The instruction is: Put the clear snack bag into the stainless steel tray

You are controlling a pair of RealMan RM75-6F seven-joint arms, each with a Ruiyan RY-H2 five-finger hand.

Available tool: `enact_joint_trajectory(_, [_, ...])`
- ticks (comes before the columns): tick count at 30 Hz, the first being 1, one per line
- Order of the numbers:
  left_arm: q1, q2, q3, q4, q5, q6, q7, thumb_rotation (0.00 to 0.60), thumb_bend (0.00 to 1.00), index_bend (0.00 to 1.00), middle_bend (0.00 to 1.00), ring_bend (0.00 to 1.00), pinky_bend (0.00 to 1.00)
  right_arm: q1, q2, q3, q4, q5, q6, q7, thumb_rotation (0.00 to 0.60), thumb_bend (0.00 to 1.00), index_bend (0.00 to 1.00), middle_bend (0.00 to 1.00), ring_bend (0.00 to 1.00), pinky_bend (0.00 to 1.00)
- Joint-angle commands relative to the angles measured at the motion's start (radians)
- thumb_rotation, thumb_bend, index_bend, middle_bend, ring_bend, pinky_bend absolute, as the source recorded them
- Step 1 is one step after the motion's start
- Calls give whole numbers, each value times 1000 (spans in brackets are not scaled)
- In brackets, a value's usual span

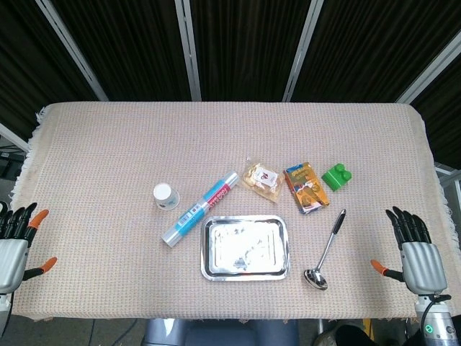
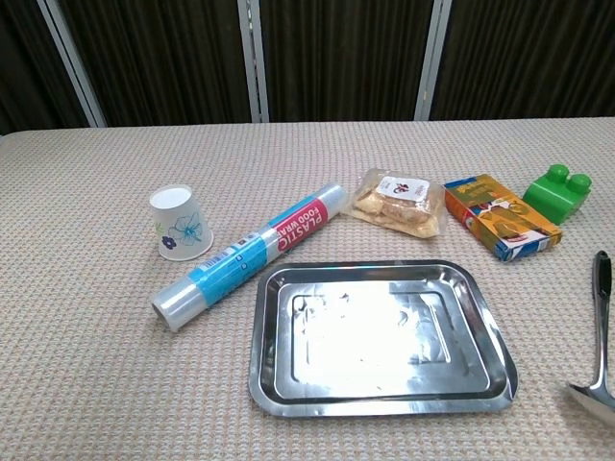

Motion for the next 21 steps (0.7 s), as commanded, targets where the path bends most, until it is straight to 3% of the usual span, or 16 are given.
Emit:
enact_joint_trajectory(1, [-1,0,-1,-1,-1,0,1,579,121,122,0,0,0,2,-1,1,1,-2,-1,2,600,0,36,16,0,61])
enact_joint_trajectory(12, [-6,-4,-5,3,0,-2,1,577,120,124,0,0,0,49,-1,19,-32,-42,-24,-12,600,0,36,16,0,61])
enact_joint_trajectory(21, [-13,-2,-3,-5,3,-13,4,576,122,125,0,0,0,212,42,94,-131,-31,-212,-6,600,0,35,15,0,61])
